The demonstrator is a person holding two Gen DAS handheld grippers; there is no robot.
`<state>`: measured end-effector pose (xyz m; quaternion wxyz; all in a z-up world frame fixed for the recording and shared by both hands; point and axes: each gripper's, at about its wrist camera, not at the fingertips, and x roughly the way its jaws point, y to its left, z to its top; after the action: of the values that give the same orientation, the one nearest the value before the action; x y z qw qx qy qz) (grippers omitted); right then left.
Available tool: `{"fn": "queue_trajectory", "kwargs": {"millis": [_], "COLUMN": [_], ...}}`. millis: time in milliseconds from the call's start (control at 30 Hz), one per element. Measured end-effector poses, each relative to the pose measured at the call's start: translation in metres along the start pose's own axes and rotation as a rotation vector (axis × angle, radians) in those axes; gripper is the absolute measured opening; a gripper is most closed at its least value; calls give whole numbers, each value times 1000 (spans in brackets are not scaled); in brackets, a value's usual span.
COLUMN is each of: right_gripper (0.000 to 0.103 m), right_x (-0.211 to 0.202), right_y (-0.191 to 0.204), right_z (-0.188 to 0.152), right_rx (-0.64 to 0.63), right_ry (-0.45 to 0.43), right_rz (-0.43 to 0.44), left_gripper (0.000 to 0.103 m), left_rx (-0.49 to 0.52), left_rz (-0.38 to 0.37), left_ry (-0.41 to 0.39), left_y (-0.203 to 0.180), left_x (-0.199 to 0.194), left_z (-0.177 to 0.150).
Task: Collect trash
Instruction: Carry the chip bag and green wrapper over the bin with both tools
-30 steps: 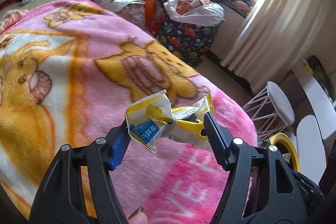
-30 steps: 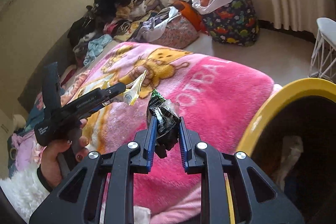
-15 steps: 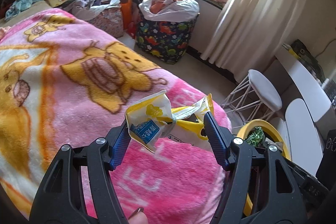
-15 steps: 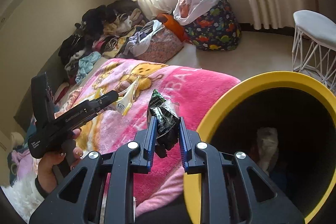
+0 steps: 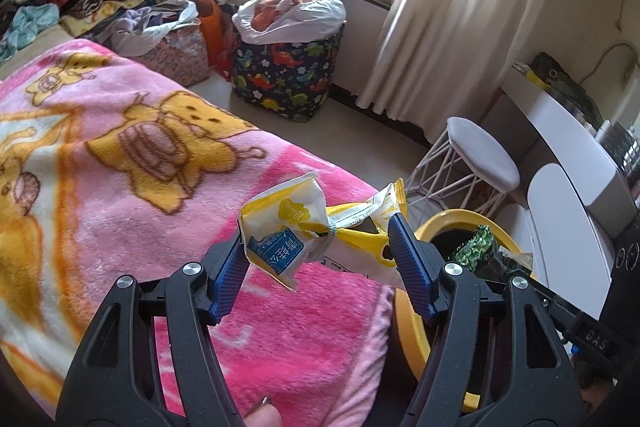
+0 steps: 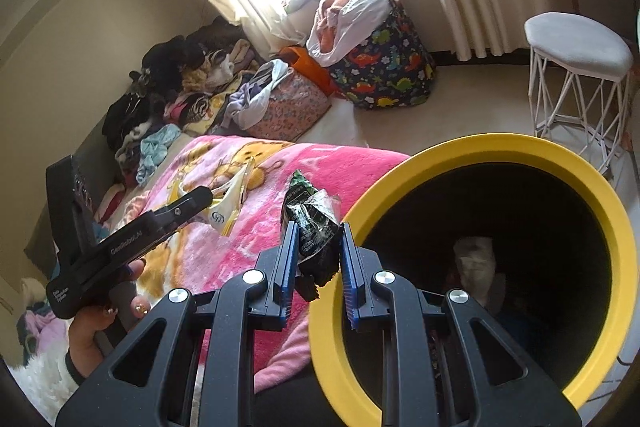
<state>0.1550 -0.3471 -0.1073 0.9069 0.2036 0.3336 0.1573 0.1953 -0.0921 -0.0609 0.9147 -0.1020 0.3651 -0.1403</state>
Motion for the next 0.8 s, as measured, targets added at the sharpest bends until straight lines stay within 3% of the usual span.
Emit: {"fn": "queue_trajectory", "kwargs": {"millis": [800], "right_gripper": [19], "right_x": [-44], "right_y": [-53], "right_z": [-3], "right_rx": [134], "right_ry": [-92], "right_rz": [-85], "left_gripper": [59], "left_rx": [128], "left_rz": [-68], "left_ry": [19], "left_y": [-62], "left_x": [-6], "left_z": [-18]}}
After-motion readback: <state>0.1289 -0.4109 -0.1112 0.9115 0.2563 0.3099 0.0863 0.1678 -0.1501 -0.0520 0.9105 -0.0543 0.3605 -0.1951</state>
